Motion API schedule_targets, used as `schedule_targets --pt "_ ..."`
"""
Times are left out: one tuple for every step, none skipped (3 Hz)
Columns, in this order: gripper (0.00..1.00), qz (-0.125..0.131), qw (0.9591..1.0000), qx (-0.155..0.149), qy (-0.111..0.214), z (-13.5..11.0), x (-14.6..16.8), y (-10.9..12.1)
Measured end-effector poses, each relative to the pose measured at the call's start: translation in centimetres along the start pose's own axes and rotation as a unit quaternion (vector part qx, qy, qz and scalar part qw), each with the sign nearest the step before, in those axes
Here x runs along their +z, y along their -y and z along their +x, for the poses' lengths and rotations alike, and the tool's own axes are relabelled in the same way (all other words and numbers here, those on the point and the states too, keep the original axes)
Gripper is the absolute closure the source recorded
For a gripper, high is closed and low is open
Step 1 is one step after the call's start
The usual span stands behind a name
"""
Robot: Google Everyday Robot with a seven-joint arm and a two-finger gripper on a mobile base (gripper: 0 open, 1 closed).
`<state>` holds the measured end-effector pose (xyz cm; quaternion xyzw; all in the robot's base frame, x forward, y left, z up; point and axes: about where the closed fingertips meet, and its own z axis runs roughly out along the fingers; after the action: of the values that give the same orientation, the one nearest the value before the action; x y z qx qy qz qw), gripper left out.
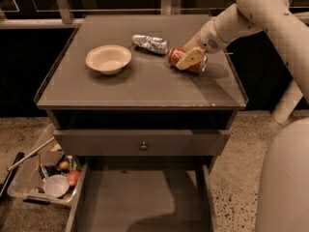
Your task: Place coke can into middle drawer
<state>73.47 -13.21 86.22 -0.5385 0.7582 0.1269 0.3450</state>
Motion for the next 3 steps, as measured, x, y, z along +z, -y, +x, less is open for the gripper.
schedule_targets --pt "0.66 0.0 1.0 0.0 0.0 0.0 0.0 0.0" --pt "0.89 0.0 1.0 0.0 0.0 0.0 0.01 0.0" --pt "1.0 0.0 1.0 0.0 0.0 0.0 0.01 0.0"
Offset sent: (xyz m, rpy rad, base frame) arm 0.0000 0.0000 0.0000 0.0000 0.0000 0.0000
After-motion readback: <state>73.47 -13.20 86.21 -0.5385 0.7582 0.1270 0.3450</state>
